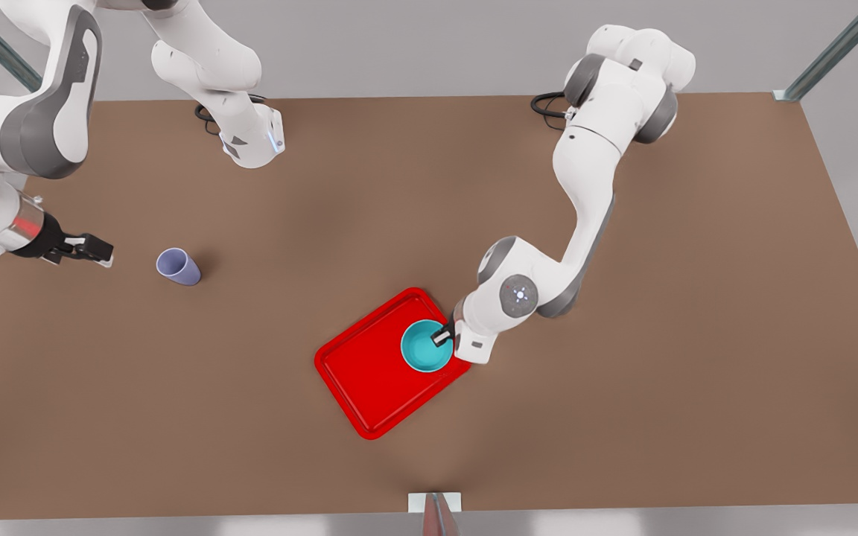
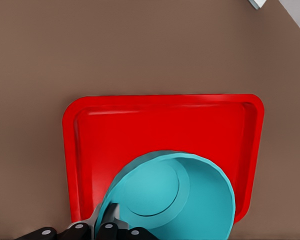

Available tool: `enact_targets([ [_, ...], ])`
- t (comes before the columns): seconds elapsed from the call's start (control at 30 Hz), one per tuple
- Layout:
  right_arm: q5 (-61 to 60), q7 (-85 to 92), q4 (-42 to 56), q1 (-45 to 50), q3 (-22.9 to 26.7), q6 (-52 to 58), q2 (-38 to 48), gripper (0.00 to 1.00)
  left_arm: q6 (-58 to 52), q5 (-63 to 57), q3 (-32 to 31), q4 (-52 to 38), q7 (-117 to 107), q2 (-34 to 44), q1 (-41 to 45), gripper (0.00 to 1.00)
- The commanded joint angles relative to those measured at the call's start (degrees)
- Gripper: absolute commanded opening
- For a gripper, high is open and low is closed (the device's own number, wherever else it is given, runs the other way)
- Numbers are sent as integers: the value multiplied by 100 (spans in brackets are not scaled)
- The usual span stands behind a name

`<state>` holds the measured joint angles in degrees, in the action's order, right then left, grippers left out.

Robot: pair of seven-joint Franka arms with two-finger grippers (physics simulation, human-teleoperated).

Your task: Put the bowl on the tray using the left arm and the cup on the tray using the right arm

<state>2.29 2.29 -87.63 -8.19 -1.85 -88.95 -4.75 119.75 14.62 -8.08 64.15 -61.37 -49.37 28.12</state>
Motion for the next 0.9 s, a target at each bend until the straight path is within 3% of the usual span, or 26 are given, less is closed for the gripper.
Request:
enact_targets([
  [0.0,0,0,0,-7,0,0,0,100,13,366,-1,1,2,-11,0,21],
  [0.27,0,0,0,-15,9,-9,0,100,584,454,-1,27,99,-424,27,23],
  [0.33,0,0,9,11,0,-17,0,100,734,445,17,27,186,-539,18,45],
  [0.4,0,0,18,28,0,-17,0,100,743,419,61,18,336,-591,9,78],
  [0.5,0,0,9,20,0,-17,0,100,822,410,70,27,450,-609,9,100],
  [0.57,0,0,0,2,0,9,0,100,717,129,228,-8,442,-530,9,100],
  [0.6,0,0,0,2,0,35,0,100,103,-389,386,-8,459,-162,-44,100],
  [0.67,0,0,0,11,0,35,0,100,-2279,-759,509,-8,2628,1060,-737,100],
  [0.73,0,0,0,2,0,35,0,100,-3185,-803,1211,18,5247,1535,-1054,100],
  [0.8,0,0,0,2,0,35,0,100,-3845,-996,1942,27,6453,1983,-1046,100],
  [0.87,9,0,0,2,0,35,0,100,-4337,-1269,2003,62,6840,2265,-1054,100],
])
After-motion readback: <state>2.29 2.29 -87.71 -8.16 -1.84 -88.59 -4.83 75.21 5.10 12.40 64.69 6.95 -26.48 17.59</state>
